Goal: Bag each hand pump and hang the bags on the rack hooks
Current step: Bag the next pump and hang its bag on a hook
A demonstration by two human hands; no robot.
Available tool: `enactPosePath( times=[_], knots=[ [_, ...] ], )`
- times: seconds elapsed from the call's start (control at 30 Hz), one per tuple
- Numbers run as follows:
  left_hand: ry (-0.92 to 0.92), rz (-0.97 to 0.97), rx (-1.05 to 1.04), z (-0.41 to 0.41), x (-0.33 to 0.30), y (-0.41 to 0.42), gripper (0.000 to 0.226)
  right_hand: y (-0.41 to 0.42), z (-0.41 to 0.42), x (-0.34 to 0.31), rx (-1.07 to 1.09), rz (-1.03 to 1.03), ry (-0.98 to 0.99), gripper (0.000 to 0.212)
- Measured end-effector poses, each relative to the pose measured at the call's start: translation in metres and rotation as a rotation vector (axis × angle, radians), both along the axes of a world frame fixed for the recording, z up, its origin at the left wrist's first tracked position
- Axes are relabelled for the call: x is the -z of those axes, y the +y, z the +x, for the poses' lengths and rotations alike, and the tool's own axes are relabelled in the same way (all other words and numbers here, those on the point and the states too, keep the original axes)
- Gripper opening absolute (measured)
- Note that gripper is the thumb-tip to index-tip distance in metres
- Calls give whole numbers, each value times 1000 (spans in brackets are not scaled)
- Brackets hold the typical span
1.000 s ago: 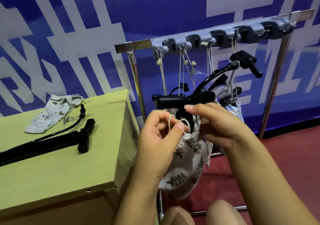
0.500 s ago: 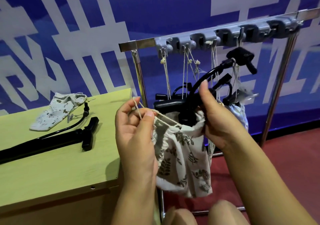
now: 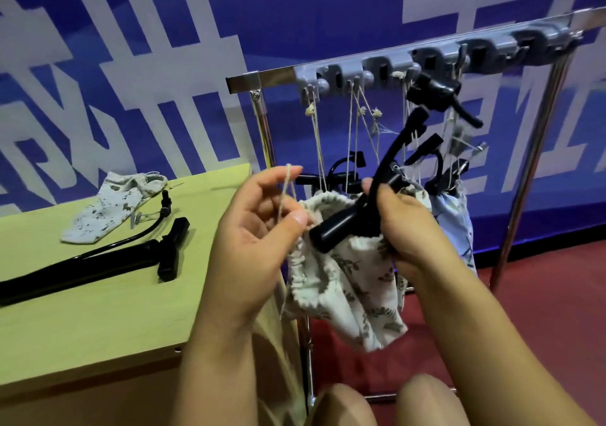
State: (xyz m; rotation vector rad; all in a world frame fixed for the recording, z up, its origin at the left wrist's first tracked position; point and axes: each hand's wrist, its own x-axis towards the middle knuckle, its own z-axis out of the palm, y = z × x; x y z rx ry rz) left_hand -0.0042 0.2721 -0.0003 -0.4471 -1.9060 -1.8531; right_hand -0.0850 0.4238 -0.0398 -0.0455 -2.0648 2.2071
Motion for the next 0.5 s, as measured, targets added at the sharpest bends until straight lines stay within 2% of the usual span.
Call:
enactPosePath(
  times=[0.1,0.23,0.37,0.5],
  knots=[
    [-13,99,27,0,-2,-14,38,5,-6,0,47,-116,-90,47],
    [-31,127,209,6,0,-2,37,0,-2,8,-11,27,-62,45],
    [-167,297,110,-5,1,12,24,-6,10,4,-114,378,28,50],
    [-190,390,33,-11,2,25,23,1,15,-13,-210,729,19,56]
  ],
)
